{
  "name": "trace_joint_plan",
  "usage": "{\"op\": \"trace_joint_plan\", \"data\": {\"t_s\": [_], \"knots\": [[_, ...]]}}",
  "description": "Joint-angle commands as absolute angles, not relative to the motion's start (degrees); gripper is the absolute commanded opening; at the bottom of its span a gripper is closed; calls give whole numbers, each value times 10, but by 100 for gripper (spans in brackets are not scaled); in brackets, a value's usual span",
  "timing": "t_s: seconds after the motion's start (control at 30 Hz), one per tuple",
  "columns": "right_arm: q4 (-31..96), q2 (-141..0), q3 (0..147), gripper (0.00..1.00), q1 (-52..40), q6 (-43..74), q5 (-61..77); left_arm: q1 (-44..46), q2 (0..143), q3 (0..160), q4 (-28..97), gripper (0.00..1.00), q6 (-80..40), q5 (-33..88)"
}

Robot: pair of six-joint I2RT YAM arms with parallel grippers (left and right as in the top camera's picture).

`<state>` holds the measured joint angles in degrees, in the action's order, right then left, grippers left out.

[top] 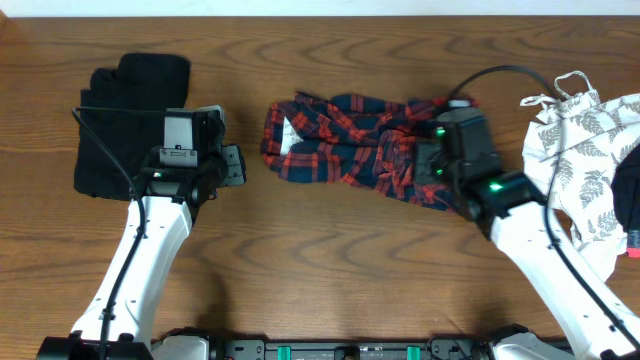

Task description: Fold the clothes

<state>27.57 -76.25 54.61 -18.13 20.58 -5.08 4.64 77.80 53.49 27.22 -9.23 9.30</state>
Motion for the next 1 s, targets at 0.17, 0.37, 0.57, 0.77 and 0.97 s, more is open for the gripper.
{"op": "trace_joint_plan", "data": {"t_s": [0.17, 0.37, 0.57, 0.77, 0.97], "knots": [[296, -833, 546, 43, -96, 201, -48, 44, 782, 546, 274, 36, -100, 99], [284, -935, 546, 42, -106, 201, -2, 44, 782, 546, 274, 37, -100, 99], [251, -1047, 546, 46, -126, 201, 18, 44, 782, 546, 274, 36, -100, 99], [258, -1070, 547, 54, -127, 201, 18, 44, 782, 546, 274, 36, -100, 99], [281, -979, 547, 57, -127, 201, 17, 44, 782, 546, 274, 37, -100, 99]]}}
